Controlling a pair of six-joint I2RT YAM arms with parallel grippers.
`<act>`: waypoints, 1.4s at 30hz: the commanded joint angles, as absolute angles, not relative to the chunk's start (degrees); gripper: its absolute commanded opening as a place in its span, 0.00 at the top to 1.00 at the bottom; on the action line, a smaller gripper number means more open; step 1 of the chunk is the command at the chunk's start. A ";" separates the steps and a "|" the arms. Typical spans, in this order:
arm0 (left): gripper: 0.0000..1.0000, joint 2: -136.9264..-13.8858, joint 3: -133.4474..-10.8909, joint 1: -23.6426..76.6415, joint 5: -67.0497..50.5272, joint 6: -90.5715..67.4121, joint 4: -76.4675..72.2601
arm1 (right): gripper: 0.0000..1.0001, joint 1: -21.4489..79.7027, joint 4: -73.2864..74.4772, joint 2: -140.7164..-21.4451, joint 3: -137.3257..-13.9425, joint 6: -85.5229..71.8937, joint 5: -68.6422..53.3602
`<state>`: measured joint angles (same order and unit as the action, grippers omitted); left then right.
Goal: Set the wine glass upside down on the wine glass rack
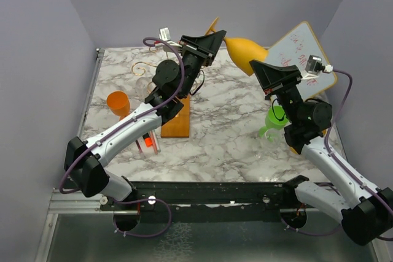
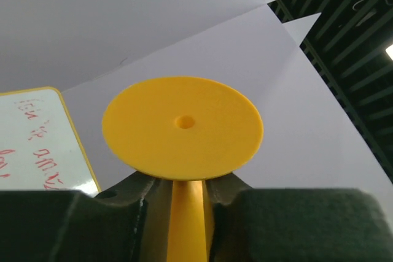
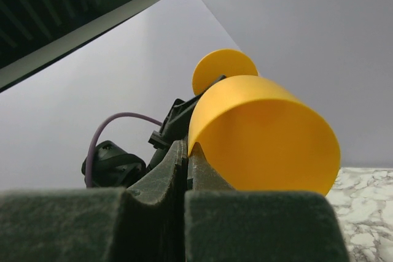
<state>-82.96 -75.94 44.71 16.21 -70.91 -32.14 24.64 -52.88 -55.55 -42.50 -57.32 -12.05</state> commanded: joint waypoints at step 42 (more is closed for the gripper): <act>1.00 -81.61 -78.20 44.29 -7.91 -20.83 -33.88 | 0.15 24.70 0.67 -34.88 -59.65 -38.28 3.50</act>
<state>-83.42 -78.41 44.36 1.48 -31.40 -34.13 24.64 -6.04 -35.11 -55.24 -43.33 2.37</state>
